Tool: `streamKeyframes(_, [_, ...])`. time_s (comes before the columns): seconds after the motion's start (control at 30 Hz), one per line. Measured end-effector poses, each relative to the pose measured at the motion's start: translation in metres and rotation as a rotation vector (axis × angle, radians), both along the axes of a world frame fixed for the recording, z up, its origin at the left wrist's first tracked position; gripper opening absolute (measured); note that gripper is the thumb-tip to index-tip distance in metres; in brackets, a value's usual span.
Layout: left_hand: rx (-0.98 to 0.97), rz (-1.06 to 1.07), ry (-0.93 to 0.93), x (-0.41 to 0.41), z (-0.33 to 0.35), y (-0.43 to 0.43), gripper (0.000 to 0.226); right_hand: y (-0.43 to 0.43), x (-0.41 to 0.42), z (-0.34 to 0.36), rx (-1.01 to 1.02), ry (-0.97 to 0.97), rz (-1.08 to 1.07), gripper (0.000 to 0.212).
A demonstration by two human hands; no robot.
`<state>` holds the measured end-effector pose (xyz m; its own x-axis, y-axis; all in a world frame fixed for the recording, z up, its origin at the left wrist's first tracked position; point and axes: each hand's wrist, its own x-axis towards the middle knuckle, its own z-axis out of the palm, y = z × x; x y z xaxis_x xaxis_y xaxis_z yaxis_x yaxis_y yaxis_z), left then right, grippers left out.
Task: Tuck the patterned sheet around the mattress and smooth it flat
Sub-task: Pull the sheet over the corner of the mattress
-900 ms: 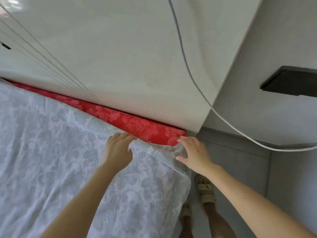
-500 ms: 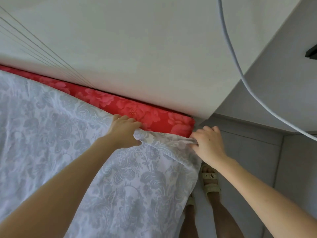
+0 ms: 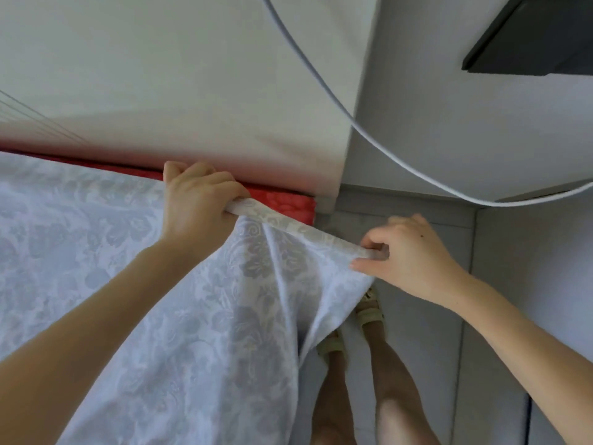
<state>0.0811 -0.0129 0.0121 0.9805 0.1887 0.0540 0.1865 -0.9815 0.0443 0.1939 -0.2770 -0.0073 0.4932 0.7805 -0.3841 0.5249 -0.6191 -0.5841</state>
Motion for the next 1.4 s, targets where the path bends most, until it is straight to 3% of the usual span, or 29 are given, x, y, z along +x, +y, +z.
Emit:
streamKeyframes(0.1, [0.050,-0.020,-0.001,0.008,0.015,-0.005,0.028,-0.026,0.000,0.011,0.002,0.070,-0.060,0.031])
streamKeyframes(0.3, [0.087,0.053,-0.152,0.022,0.021,-0.021,0.031,-0.035,0.013,0.040,0.259,-0.378,-0.373,0.026])
streamKeyframes(0.43, [0.158,0.157,-0.103,0.031,0.002,-0.021,0.022,-0.025,0.014,0.017,0.243,-0.471,-0.454,0.039])
streamKeyframes(0.5, [0.175,0.195,-0.025,0.039,-0.010,-0.025,0.009,-0.021,0.012,0.003,0.237,-0.500,-0.475,0.034])
streamKeyframes(0.57, [0.132,0.260,0.122,0.046,-0.014,-0.035,0.029,-0.014,0.016,-0.011,0.243,-0.488,-0.493,0.024])
streamKeyframes(0.67, [0.034,0.341,0.216,0.035,-0.018,-0.055,0.059,-0.001,0.033,-0.034,0.203,-0.260,-0.501,0.016])
streamKeyframes(0.73, [0.007,0.375,0.112,0.006,-0.019,-0.068,0.056,0.004,0.041,-0.051,0.113,-0.180,-0.449,0.020])
streamKeyframes(0.8, [-0.038,0.460,0.036,-0.030,-0.027,-0.083,0.040,0.007,0.048,-0.064,0.061,-0.210,-0.393,0.023])
streamKeyframes(0.9, [-0.349,0.730,0.235,-0.074,-0.039,-0.120,0.017,0.006,0.060,-0.080,0.029,-0.248,-0.350,0.038])
streamKeyframes(0.97, [-0.549,0.977,0.385,-0.100,-0.058,-0.152,0.035,0.007,0.067,-0.083,-0.001,-0.284,-0.271,0.031])
streamKeyframes(1.03, [-0.719,1.223,0.414,-0.126,-0.075,-0.184,0.039,0.007,0.066,-0.082,-0.090,-0.397,-0.127,0.025])
streamKeyframes(1.13, [-0.924,1.559,0.294,-0.162,-0.090,-0.230,0.039,0.004,0.049,-0.074,-0.110,-0.500,0.069,0.030])
streamKeyframes(1.3, [-1.156,1.974,0.109,-0.212,-0.104,-0.286,0.036,0.024,-0.004,-0.063,0.004,-0.457,0.349,0.022])
streamKeyframes(1.4, [-1.314,2.219,-0.118,-0.241,-0.117,-0.308,0.030,0.056,-0.035,-0.063,0.083,-0.460,0.520,0.027])
